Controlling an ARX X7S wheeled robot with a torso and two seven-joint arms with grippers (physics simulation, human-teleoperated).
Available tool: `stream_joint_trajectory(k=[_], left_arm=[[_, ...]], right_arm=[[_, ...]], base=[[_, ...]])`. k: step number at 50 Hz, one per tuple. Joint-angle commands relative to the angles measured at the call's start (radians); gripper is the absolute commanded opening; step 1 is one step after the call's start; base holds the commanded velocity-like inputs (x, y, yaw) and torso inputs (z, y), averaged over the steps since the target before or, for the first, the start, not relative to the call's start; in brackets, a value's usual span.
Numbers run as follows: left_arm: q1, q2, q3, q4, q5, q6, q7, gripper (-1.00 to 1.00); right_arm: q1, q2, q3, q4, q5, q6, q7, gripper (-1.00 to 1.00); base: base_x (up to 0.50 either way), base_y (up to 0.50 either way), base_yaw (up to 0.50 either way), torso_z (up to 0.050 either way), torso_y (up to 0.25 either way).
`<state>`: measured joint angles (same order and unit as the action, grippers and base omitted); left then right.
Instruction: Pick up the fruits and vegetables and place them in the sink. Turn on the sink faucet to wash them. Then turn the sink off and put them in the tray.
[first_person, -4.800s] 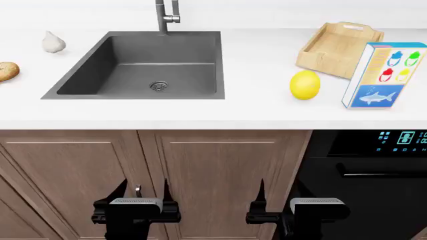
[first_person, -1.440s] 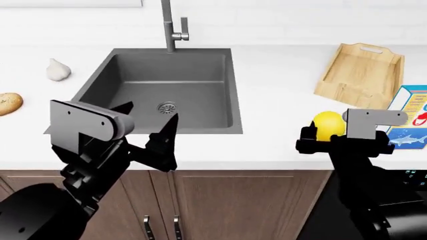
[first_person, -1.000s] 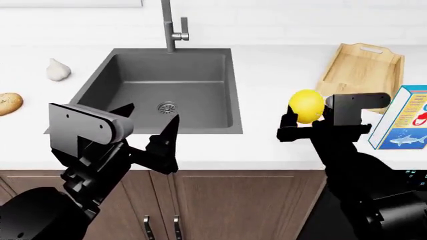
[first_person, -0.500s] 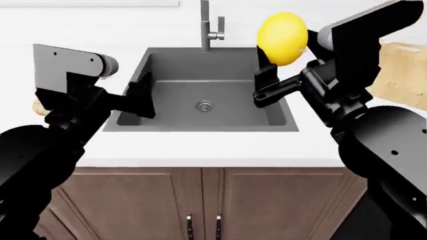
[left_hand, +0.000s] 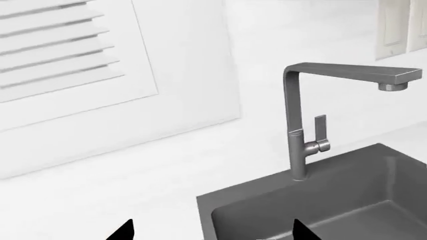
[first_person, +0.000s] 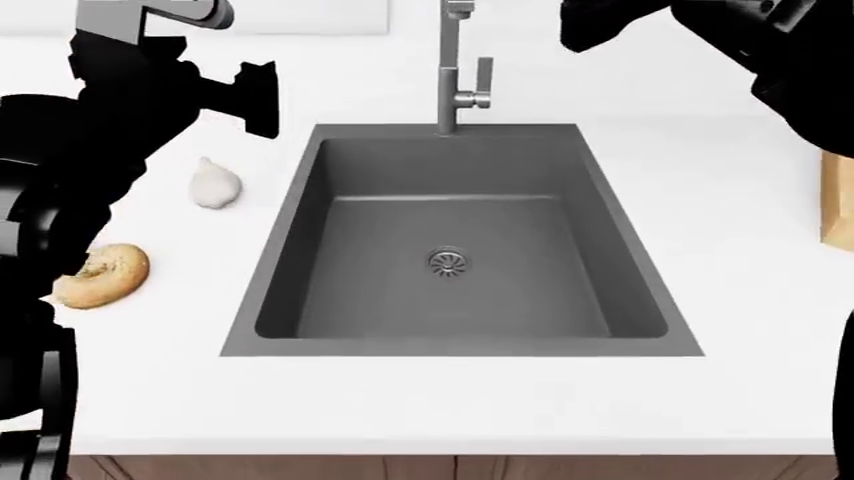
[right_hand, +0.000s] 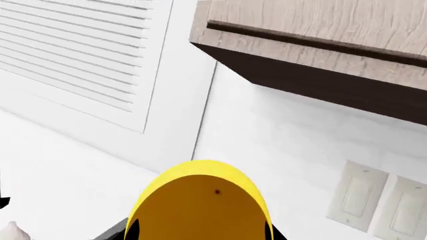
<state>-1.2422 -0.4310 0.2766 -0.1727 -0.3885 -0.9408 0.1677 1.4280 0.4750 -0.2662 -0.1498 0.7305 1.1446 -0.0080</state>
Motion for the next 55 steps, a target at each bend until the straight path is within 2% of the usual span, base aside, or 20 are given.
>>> stream_joint_trajectory(k=[1,10,20,23,36,44,55], left_arm=[[-0.070,-0.006,0.047,-0.110,0.035,0.039,0.028,1.00],[-0.071,-0.025,0.050,-0.078,0.033,0.014,0.026,1.00],[-0.045,-0.053,0.050,-0.004,0.016,-0.030,0.028,1.00],[-0.041,-0.058,0.067,0.006,0.018,-0.059,0.027,1.00],[-0.023,-0.064,0.044,0.018,0.009,-0.077,0.006,1.00],[-0.007,-0.070,0.043,0.042,0.001,-0.083,0.008,1.00],[0.008,-0.079,0.035,0.077,-0.012,-0.101,0.005,1.00]], right_arm=[[0.163,-0.047,-0.019,0.269,-0.049,-0.046,-0.089,-1.00],[0.211,-0.064,-0.045,0.367,-0.076,-0.089,-0.127,-1.00],[0.207,-0.066,-0.054,0.373,-0.077,-0.090,-0.128,-1.00],[0.202,-0.070,-0.034,0.371,-0.058,-0.072,-0.119,-1.00],[0.203,-0.094,0.009,0.424,-0.024,-0.020,-0.084,-1.00],[0.187,-0.087,-0.011,0.399,-0.014,0.000,-0.094,-1.00],[0.169,-0.082,0.006,0.353,0.023,0.058,-0.070,-1.00]], base=[[0.50,0.00,0.00,0.000,0.000],[0.50,-0.02,0.00,0.000,0.002],[0.50,-0.05,0.00,0.000,0.000],[0.50,-0.04,0.00,0.049,0.089],[0.01,0.00,0.00,0.008,0.007],[0.43,-0.10,0.00,0.012,0.000],[0.01,0.00,0.01,0.010,0.000]])
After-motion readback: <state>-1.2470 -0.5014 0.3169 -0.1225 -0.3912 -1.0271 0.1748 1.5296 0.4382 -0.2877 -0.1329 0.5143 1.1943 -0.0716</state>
